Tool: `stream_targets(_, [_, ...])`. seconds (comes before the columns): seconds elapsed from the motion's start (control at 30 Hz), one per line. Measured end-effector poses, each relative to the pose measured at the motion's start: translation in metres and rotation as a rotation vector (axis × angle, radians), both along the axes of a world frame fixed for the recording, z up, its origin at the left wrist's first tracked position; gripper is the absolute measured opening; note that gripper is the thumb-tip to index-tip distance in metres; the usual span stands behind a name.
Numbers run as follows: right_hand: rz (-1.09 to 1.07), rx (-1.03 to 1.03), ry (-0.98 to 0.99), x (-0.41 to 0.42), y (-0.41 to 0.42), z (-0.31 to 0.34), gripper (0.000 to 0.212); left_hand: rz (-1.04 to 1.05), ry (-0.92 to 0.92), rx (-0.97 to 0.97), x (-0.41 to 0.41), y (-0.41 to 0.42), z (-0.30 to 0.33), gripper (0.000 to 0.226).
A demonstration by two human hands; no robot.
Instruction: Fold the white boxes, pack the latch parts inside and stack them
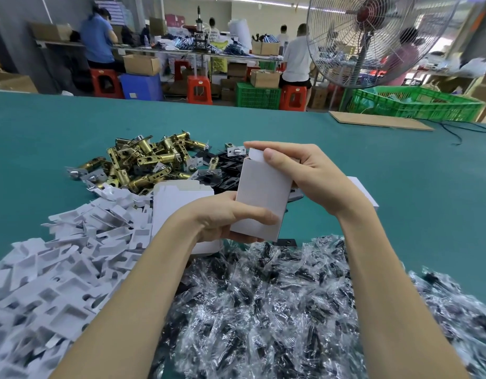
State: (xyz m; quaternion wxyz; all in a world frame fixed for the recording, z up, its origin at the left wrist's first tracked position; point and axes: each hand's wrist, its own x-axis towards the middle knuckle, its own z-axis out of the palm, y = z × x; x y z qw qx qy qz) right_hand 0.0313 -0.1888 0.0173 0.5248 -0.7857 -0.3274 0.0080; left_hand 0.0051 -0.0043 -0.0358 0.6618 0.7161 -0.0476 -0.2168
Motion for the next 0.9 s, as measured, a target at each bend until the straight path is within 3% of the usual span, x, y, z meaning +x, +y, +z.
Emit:
stream_targets(0.23, [0.022, -0.068, 0.040, -0.001, -0.001, 0.001, 0.028, 0.034, 0.006, 0.049, -0.001, 0.001, 0.002, 0.043])
stream_targets(0.57, [0.097, -0.160, 0.073, 0.007, -0.004, -0.004, 0.033, 0.003, 0.031, 0.009, -0.005, 0.005, 0.010, 0.051])
stream_targets(0.73, [-0.147, -0.074, 0.016, 0.021, -0.005, -0.016, 0.032, 0.104, 0.042, -0.109, -0.001, 0.011, 0.016, 0.062])
stream_targets(0.9, [-0.377, 0.039, 0.091, 0.029, -0.004, -0.023, 0.034, 0.261, 0.085, -0.275, 0.002, 0.011, 0.018, 0.025])
